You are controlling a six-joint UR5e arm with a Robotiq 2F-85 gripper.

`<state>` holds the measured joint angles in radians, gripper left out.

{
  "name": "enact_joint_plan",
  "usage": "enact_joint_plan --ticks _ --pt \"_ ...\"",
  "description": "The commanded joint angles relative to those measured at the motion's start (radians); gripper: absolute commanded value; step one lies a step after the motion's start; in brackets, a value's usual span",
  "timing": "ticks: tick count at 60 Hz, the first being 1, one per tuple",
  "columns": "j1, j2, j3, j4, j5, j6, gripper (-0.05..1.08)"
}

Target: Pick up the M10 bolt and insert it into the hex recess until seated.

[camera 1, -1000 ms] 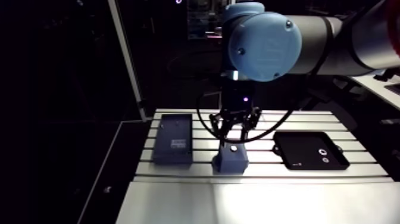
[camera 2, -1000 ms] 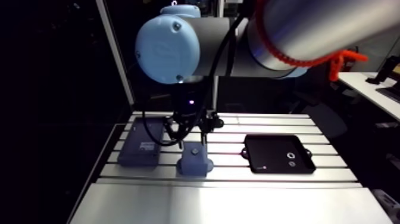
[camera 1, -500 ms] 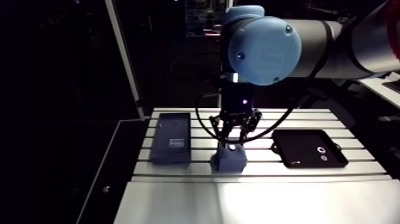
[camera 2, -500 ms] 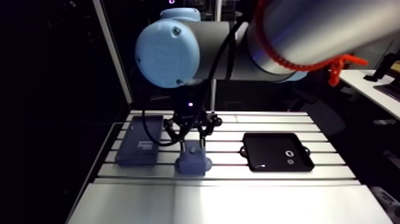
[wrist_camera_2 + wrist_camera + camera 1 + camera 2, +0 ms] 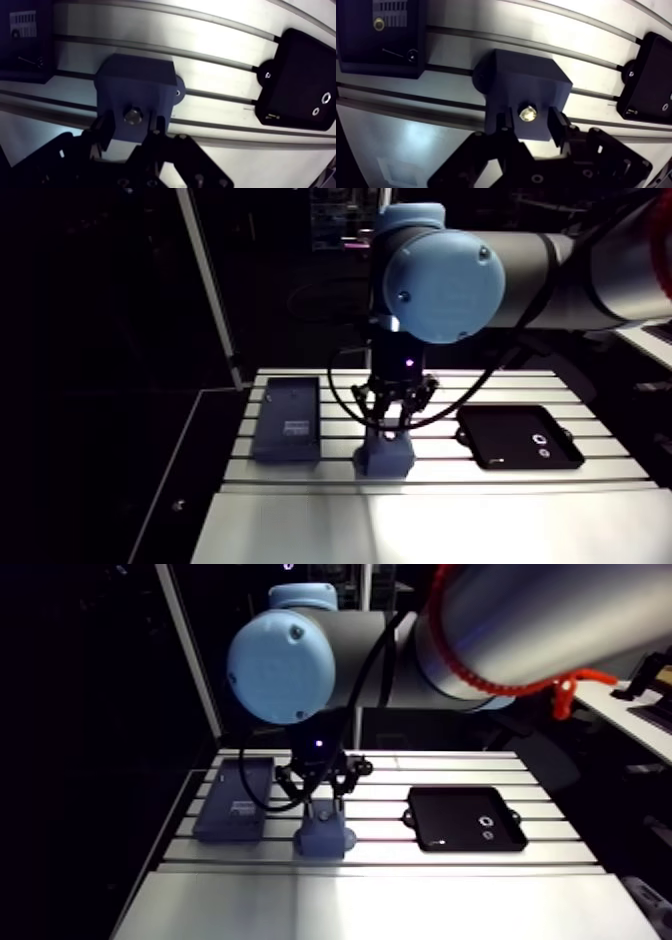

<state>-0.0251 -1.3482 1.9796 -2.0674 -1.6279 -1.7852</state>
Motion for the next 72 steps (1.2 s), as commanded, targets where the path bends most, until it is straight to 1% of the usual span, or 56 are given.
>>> enact_joint_plan --ticks 1,72 --pt "0.001 0.004 0.008 -0.010 0.001 0.011 0.53" --pt "0.001 0.008 0.009 -0.010 0.000 0.013 0.63"
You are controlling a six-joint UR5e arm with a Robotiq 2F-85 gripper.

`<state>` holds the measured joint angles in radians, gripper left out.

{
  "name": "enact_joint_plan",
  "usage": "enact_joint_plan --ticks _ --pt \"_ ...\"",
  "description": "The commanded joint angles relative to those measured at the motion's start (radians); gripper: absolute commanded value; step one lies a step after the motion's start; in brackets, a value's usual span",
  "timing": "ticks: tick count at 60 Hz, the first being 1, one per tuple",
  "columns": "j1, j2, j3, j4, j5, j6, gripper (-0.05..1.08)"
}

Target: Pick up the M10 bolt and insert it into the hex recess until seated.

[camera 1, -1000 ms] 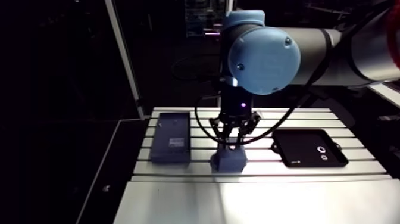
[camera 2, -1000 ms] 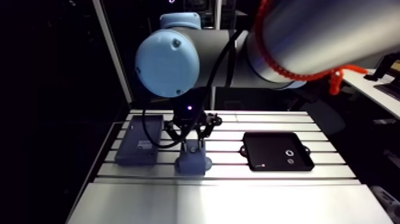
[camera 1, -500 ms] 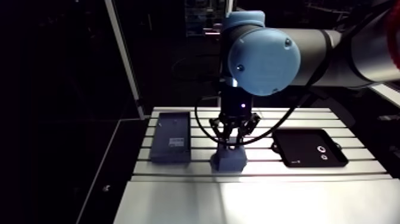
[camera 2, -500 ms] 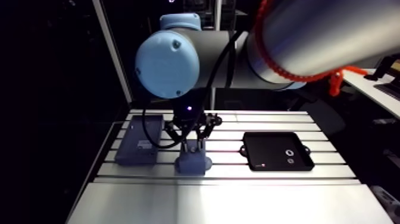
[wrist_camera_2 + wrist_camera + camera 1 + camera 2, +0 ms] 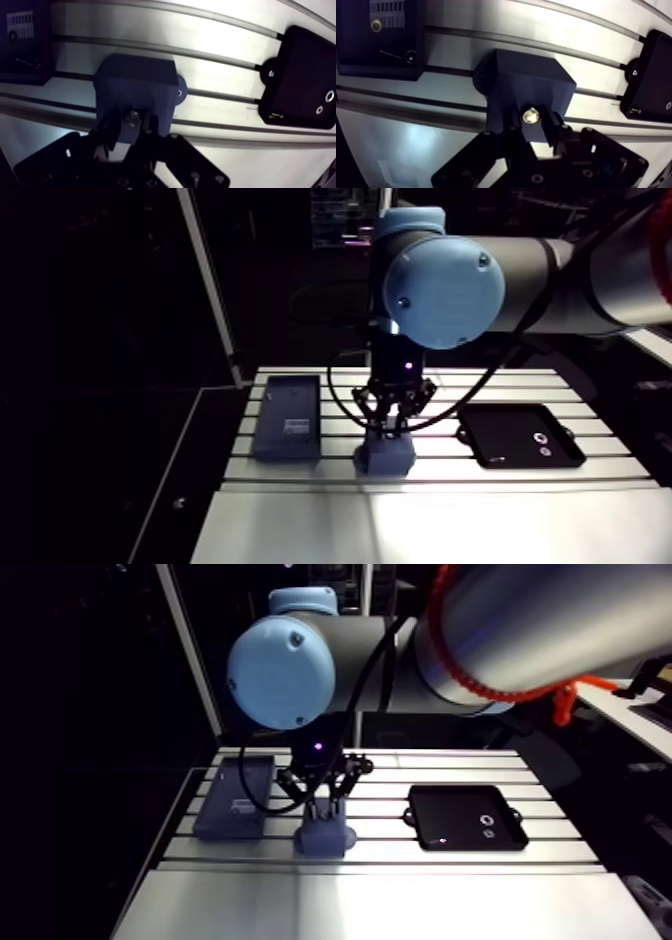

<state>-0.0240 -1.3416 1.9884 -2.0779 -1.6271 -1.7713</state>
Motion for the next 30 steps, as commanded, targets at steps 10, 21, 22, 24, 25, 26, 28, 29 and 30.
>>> enact_joint_plan --ticks 10,21,22,24,25,26,28,29,30 --pt "-0.001 0.002 0.001 0.000 -0.001 -0.001 0.65" --pt "-0.001 0.002 0.001 0.000 -0.003 -0.001 0.65" --pt "-0.001 0.002 0.001 0.000 -0.003 -0.001 0.65" --pt "-0.001 0.002 0.001 0.000 -0.003 -0.001 0.65" --pt "-0.001 0.002 0.001 0.000 -0.003 -0.001 0.65" --pt "-0.001 0.002 0.001 0.000 -0.003 -0.001 0.65" --pt "-0.001 0.002 0.001 0.000 -0.003 -0.001 0.65" --pt "-0.001 0.002 0.001 0.000 -0.003 -0.001 0.65" --pt "-0.001 0.002 0.001 0.000 -0.003 -0.001 0.65"
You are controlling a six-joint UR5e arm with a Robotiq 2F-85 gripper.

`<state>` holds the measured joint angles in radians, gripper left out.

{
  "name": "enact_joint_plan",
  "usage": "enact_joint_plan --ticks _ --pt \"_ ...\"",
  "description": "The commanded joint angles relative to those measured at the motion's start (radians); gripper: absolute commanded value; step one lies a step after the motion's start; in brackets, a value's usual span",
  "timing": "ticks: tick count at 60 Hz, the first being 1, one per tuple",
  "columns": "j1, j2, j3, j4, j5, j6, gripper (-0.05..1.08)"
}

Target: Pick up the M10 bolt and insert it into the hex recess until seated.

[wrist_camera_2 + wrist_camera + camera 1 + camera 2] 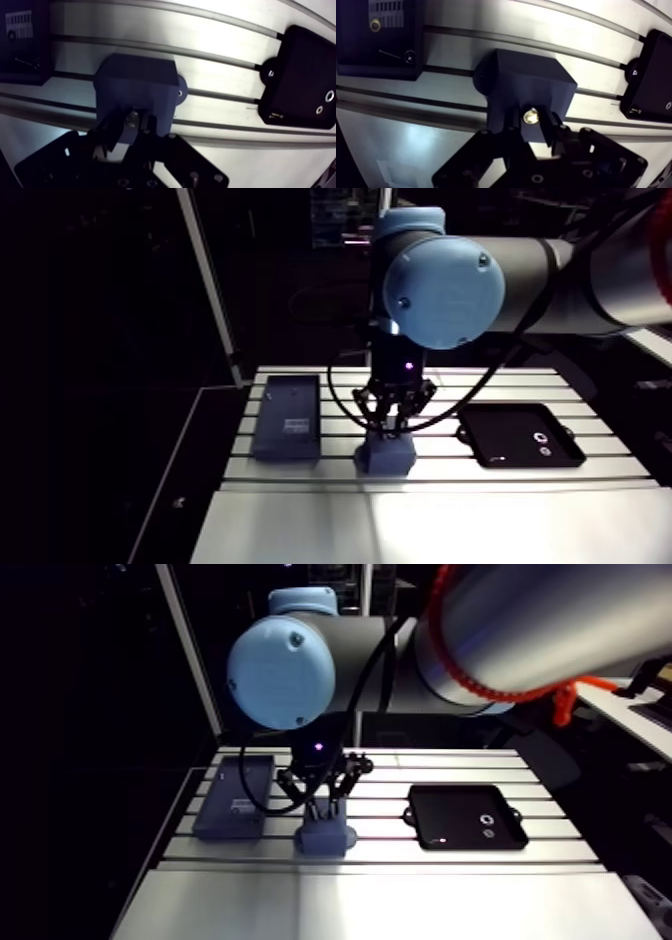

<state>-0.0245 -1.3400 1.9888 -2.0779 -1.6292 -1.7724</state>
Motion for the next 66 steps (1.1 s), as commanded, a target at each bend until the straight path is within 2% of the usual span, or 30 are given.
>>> enact_joint_plan --ticks 1,66 --pt "0.000 0.000 0.000 0.000 -0.001 0.000 0.65" --pt "0.000 -0.001 0.000 0.000 -0.001 -0.001 0.67"
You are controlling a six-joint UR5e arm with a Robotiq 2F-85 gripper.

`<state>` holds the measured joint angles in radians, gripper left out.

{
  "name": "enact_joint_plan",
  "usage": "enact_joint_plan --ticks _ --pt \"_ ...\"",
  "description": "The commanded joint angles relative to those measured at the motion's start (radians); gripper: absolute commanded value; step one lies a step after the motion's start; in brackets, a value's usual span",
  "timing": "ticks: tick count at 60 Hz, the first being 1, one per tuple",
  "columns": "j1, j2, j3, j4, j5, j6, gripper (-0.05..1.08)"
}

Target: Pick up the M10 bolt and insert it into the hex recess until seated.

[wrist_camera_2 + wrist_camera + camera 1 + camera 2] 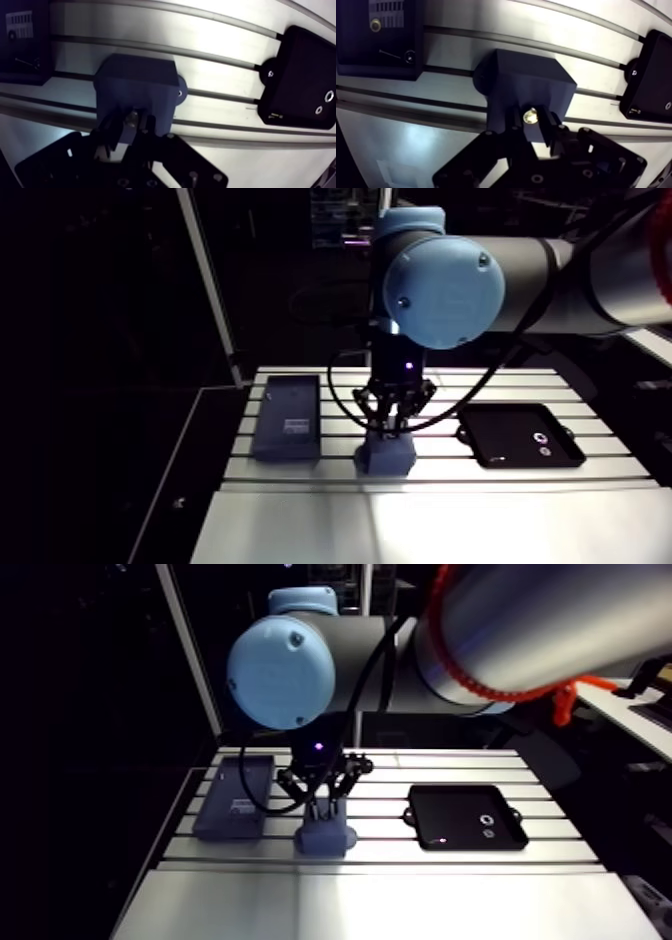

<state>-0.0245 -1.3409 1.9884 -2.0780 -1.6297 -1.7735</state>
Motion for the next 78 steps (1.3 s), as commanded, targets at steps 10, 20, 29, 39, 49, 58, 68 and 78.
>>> enact_joint_plan --ticks 10,20,29,39,49,58,68,78 --pt "0.000 -0.001 0.000 0.000 0.000 0.001 0.68" --pt "0.000 -0.001 0.000 0.000 0.001 0.001 0.68" --pt "0.000 -0.001 -0.001 0.000 0.001 -0.001 0.68" --pt "0.001 -0.001 -0.001 0.000 0.000 -0.001 0.68" --pt "0.002 0.001 -0.001 0.000 0.000 -0.001 0.69" --pt "0.002 0.001 -0.003 0.000 0.000 -0.001 0.69" --pt "0.003 0.001 -0.003 0.000 0.000 -0.001 0.70" --pt "0.003 0.001 -0.003 0.000 0.000 -0.001 0.71"
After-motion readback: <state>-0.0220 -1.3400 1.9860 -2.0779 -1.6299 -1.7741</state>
